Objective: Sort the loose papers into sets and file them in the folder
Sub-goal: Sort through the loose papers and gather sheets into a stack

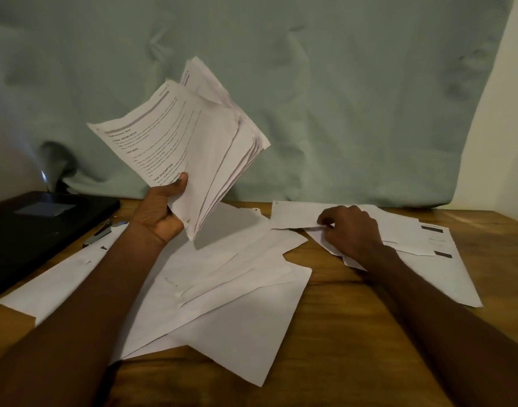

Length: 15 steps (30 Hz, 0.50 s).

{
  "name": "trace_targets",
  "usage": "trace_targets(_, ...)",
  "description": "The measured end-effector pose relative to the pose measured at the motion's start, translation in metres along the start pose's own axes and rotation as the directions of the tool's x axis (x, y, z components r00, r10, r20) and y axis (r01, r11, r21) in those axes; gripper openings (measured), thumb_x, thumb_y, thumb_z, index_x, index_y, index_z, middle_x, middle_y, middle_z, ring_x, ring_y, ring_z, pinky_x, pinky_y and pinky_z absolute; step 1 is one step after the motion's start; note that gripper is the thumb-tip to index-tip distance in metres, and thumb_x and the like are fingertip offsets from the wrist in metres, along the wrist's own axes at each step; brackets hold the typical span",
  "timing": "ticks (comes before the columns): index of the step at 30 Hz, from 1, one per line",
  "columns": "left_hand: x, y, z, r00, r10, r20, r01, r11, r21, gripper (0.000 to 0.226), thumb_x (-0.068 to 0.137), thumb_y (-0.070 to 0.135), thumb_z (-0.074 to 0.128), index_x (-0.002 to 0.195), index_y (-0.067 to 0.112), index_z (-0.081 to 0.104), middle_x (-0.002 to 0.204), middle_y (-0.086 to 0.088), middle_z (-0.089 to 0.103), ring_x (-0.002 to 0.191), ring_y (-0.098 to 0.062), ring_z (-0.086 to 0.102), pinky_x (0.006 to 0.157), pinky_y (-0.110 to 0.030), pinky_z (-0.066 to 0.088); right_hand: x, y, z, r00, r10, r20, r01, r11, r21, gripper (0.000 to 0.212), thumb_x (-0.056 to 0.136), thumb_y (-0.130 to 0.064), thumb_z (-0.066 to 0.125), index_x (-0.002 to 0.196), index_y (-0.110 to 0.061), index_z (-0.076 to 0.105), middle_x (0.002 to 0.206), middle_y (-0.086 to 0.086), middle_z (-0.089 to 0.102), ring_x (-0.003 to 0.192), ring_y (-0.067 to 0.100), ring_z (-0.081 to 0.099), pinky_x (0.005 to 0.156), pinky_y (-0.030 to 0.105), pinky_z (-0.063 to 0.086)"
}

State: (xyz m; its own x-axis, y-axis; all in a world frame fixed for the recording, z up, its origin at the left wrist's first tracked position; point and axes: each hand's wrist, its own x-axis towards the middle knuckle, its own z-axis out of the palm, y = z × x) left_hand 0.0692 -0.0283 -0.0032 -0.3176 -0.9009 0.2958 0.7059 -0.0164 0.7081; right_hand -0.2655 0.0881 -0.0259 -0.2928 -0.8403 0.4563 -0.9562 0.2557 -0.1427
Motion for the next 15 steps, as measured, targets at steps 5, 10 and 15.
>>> trace_targets(5, 0.000, 0.015, -0.009, 0.999, 0.048, -0.004, -0.047, 0.999, 0.023, 0.052, 0.099, 0.004, 0.056, 0.149, 0.018, 0.051, 0.145, -0.011, 0.059, 0.130, -0.034, 0.059, 0.088, -0.049, 0.061, -0.010, -0.033, -0.010, 1.000, -0.021, 0.018, 0.022, 0.998, -0.060, 0.028, 0.088, -0.028, 0.068, 0.116, -0.026, 0.070, 0.116, 0.002, 0.070, 0.107, 0.026, 0.065, 0.096, 0.039, 0.049)
trace_targets(10, 0.001, 0.025, -0.021, 0.997, 0.069, -0.039, -0.068, 0.997, 0.046, 0.057, 0.096, 0.005, 0.063, 0.149, 0.018, 0.050, 0.145, -0.012, 0.059, 0.133, -0.035, 0.056, 0.091, -0.051, 0.059, -0.030, -0.118, -0.012, 0.895, -0.423, 0.139, 0.268, 0.761, 0.590, 0.054, 0.091, -0.058, 0.067, 0.138, -0.032, 0.060, 0.141, -0.015, 0.058, 0.112, -0.001, 0.056, 0.098, 0.026, 0.041)
trace_targets(15, 0.001, 0.024, -0.026, 0.995, 0.088, -0.034, -0.087, 0.995, 0.044, 0.048, 0.099, 0.002, 0.057, 0.145, 0.014, 0.053, 0.148, -0.015, 0.055, 0.135, -0.036, 0.054, 0.106, -0.054, 0.050, -0.038, -0.158, 0.009, 0.729, -0.499, 0.469, 0.290, 0.845, 0.449, 0.091, 0.078, -0.080, 0.062, 0.155, -0.040, 0.034, 0.164, -0.014, 0.031, 0.146, 0.017, 0.036, 0.118, 0.042, 0.035)
